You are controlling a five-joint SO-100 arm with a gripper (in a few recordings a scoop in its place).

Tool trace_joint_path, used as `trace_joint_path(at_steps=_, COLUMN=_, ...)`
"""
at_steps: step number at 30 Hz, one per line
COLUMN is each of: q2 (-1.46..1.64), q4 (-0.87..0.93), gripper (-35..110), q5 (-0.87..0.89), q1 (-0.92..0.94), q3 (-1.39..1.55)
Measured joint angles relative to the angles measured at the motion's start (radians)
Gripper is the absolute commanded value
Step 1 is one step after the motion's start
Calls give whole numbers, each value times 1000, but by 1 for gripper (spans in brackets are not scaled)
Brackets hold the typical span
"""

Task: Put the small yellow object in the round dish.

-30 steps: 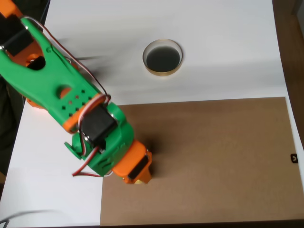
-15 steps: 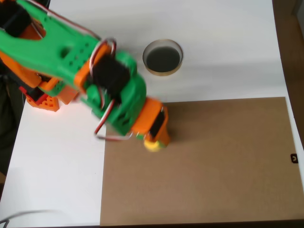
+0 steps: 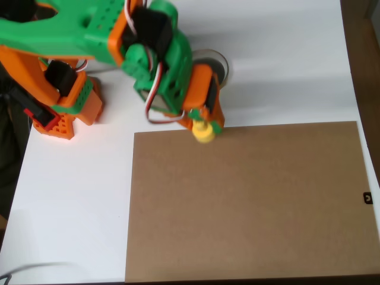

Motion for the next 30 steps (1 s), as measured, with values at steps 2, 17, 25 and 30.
trace_joint_path(at_steps=2, q2=6, q4=11, gripper=0, q5=0, q1=-28, q3=-2)
trace_joint_path(at_steps=17, q2=75, q4=43, gripper=0, q5=-8, q1=-293, q3=21)
trace_joint_path(at_steps=25, q2=75, q4=-20, gripper=0, q5=28, q1=-417, q3=101)
trace_joint_path(at_steps=30, q2=77, q4=-74, gripper=0, q5=48, q1=-440, q3=149)
